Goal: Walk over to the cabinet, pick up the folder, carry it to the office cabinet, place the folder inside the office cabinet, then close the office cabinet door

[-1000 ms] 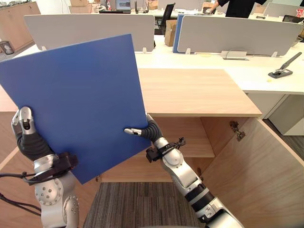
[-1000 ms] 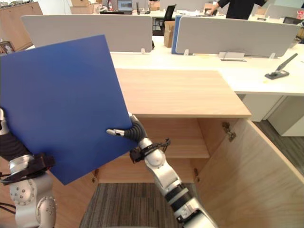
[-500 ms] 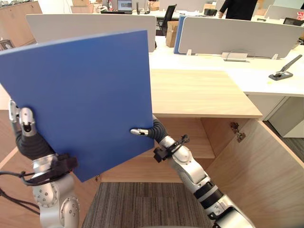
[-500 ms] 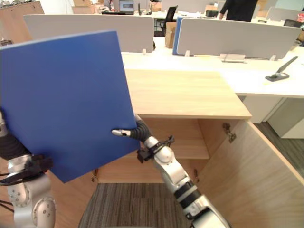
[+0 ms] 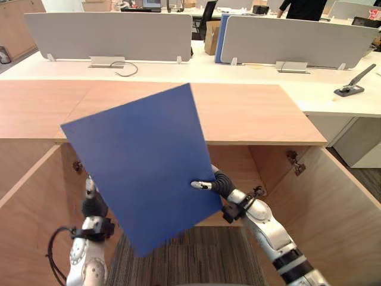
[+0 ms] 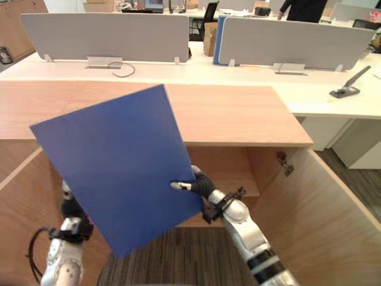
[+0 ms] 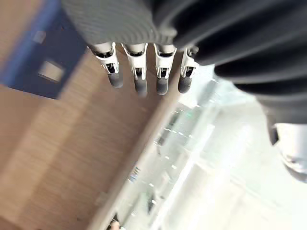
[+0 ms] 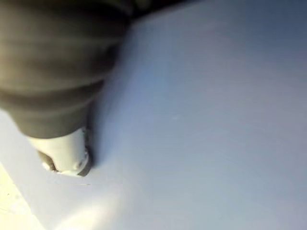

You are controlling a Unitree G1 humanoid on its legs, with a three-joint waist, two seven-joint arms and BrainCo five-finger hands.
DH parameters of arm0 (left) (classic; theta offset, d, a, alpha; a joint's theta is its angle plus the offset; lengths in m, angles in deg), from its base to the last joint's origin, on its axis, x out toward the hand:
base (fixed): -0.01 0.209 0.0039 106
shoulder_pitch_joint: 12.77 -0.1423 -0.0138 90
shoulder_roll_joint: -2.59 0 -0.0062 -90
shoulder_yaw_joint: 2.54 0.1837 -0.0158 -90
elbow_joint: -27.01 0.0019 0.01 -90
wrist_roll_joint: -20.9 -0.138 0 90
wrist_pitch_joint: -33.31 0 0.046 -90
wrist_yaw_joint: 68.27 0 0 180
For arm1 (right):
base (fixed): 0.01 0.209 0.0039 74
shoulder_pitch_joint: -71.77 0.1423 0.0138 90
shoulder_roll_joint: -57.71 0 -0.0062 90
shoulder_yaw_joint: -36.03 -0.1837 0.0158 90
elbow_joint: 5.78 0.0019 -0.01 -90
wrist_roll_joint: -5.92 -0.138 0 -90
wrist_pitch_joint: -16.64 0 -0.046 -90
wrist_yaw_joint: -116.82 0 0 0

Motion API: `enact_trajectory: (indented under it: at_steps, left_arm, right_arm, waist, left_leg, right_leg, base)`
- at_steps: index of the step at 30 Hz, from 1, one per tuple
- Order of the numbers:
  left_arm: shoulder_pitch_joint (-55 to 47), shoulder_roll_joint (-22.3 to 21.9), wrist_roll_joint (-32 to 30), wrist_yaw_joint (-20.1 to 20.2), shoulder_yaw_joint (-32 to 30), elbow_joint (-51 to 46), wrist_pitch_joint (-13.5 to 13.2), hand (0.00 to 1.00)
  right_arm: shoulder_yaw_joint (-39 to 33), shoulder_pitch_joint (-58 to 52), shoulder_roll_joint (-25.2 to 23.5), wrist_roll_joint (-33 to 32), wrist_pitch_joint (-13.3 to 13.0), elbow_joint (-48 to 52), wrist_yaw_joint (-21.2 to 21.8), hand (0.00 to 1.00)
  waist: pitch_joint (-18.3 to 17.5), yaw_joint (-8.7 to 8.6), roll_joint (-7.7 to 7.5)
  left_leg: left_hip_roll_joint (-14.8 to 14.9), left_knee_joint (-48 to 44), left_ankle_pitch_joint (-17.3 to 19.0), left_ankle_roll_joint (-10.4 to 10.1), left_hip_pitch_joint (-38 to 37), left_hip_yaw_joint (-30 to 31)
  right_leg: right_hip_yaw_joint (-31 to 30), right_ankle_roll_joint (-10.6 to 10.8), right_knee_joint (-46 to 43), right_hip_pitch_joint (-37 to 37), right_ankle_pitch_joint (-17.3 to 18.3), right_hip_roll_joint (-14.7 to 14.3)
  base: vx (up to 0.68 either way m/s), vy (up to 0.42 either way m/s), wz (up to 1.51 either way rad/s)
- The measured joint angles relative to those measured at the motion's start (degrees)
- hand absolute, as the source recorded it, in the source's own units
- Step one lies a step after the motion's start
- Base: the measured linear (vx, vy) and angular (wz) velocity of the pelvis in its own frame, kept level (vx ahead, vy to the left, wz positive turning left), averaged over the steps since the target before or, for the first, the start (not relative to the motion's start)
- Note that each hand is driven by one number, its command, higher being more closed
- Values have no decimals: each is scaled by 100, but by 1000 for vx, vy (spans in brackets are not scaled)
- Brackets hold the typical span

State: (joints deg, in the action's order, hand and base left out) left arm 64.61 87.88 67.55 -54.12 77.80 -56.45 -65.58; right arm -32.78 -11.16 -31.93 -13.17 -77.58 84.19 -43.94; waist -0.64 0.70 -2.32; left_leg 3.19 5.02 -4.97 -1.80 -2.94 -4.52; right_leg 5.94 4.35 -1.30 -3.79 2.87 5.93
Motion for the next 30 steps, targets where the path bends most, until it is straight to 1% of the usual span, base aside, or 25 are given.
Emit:
enact_trajectory:
  at_steps: [2,4,6,8,10,11,12,14,15,16,17,18,19,20,21,23,25,26,27,28,29,30]
  left_arm:
    - [-16,-107,72,-3,118,476,117,0]
    - [-14,-336,88,-12,176,943,162,0]
    - [-14,-422,84,-37,155,1356,178,0]
    - [8,-451,81,-82,67,1910,193,0]
    - [64,-450,37,-154,-289,2884,248,0]
    - [66,-449,-26,-205,-394,3115,264,0]
    - [54,-450,-410,-421,-622,3598,316,0]
    - [24,-486,-682,-571,-816,3970,341,0]
    - [14,-530,-940,-668,-992,4273,351,0]
    - [5,-555,-1113,-747,-1074,4409,354,0]
    - [-11,-599,-1468,-877,-1205,4656,356,0]
    - [-55,-635,-1995,-1023,-1239,4828,358,0]
    - [-87,-656,-2182,-1048,-1237,4889,361,0]
    - [-133,-667,-2483,-1073,-1211,5025,376,0]
    - [-143,-666,-2731,-1073,-1191,5124,396,0]
    - [-195,-667,-2936,-1065,-1166,5140,399,0]
    - [-172,-664,-3065,-1063,-1063,5137,382,0]
    - [-160,-665,-3065,-1065,-1052,5136,375,0]
    - [-142,-659,-3064,-1070,-1038,5116,342,0]
    - [-104,-633,-3063,-1077,-991,5078,310,0]
    - [-97,-625,-3063,-1078,-961,5054,296,0]
    - [-79,-637,-3065,-1080,-930,5008,284,0]
  right_arm:
    - [-150,-34,-113,9,-27,51,10,100]
    - [-553,-162,-390,61,-72,52,-119,100]
    - [-884,-286,-539,96,-91,52,-272,100]
    - [-1258,-394,-637,214,-108,59,-446,100]
    - [-1698,-520,-672,276,-148,59,-714,100]
    - [-1809,-531,-696,374,-155,60,-827,100]
    - [-2070,-560,-776,999,-168,171,-1281,100]
    - [-2336,-578,-834,1496,-166,372,-1632,100]
    - [-2474,-580,-862,1883,-168,610,-1870,100]
    - [-2506,-584,-864,2109,-179,751,-2008,100]
    - [-2559,-605,-861,2514,-225,1024,-2208,100]
    - [-2549,-659,-850,2941,-325,1259,-2368,100]
    - [-2500,-679,-827,3117,-376,1336,-2401,100]
    - [-2272,-691,-674,3244,-467,1358,-2436,100]
    - [-1946,-707,-437,3338,-488,1327,-2341,100]
    - [-1427,-714,-99,3441,-543,1158,-2069,100]
    - [-520,-730,312,3611,-734,602,-1539,100]
    - [-295,-729,385,3614,-750,404,-1432,100]
    - [74,-714,499,3664,-810,-88,-1236,100]
    - [390,-639,608,3869,-843,-582,-1095,100]
    - [525,-625,687,4006,-841,-765,-1035,100]
    - [732,-617,922,4270,-844,-949,-924,100]
  waist:
    - [1,-5,-2]
    - [5,2,1]
    - [5,6,0]
    - [8,0,4]
    - [11,-40,9]
    - [12,-58,10]
    - [14,-89,13]
    - [15,-91,13]
    - [17,-95,16]
    - [17,-99,17]
    - [17,-105,17]
    - [17,-107,17]
    - [17,-107,18]
    - [21,-115,18]
    - [29,-114,15]
    - [34,-106,12]
    - [53,-29,0]
    - [71,1,-6]
    - [148,60,2]
    - [286,95,-45]
    - [343,129,-10]
    - [450,203,74]
  left_leg:
    - [8,-1,1,-1,-1,-20]
    - [9,-1,3,-3,0,-22]
    - [10,-1,5,-5,2,-22]
    - [9,-1,8,-6,2,-20]
    - [8,-1,9,-6,2,-15]
    - [8,-1,9,-6,2,-12]
    - [10,-1,9,-6,1,-1]
    - [10,-2,9,-6,-2,10]
    - [9,-2,9,-7,-13,20]
    - [9,-2,9,-7,-19,22]
    - [12,-2,9,-7,-23,35]
    - [12,-2,10,-8,-34,49]
    - [14,-2,12,-11,-43,50]
    - [13,-2,16,-15,-60,49]
    - [13,-2,17,-18,-89,49]
    - [14,-2,26,-29,-125,49]
    - [12,-7,26,-29,-134,59]
    - [10,-15,26,-29,-138,67]
    - [5,-105,66,-36,-121,112]
    - [7,-601,318,-40,85,189]
    - [16,-990,501,-35,302,218]
    - [116,-1813,875,-26,731,281]
  right_leg:
    - [-17,-3,6,3,-3,-7]
    - [-18,-3,18,0,-3,-9]
    - [-17,-3,27,-2,-3,-10]
    - [-8,-2,32,-7,-3,-13]
    - [9,-1,33,-12,-4,-14]
    - [11,-1,34,-13,-4,-15]
    - [10,0,37,-21,-4,-13]
    - [13,-1,44,-33,-4,-13]
    - [20,-1,57,-56,-5,-11]
    - [22,-1,64,-67,-5,-12]
    - [31,-2,75,-85,-5,-15]
    - [46,-2,87,-110,-6,-16]
    - [47,-2,88,-118,-5,-17]
    - [47,-2,89,-134,-6,-20]
    - [47,-1,89,-161,-5,-21]
    - [48,-1,91,-203,-5,-21]
    - [61,0,79,-215,-4,-19]
    - [84,0,78,-231,-4,-16]
    - [133,2,76,-279,1,-8]
    - [170,2,38,-330,26,14]
    - [187,-4,-5,-297,49,10]
    - [243,-34,-88,-249,104,-64]
  base:
    - [-3,6,-5]
    - [0,0,0]
    - [0,0,0]
    - [0,0,0]
    - [0,0,0]
    - [0,0,0]
    - [0,0,0]
    - [-10,8,4]
    - [-4,4,3]
    - [-2,2,4]
    - [0,0,5]
    - [0,1,5]
    - [0,0,0]
    - [0,0,0]
    - [0,0,0]
    - [0,0,0]
    - [-16,3,1]
    - [-22,0,10]
    - [-32,-6,20]
    - [-49,-8,24]
    - [-80,-10,25]
    - [-76,-7,23]
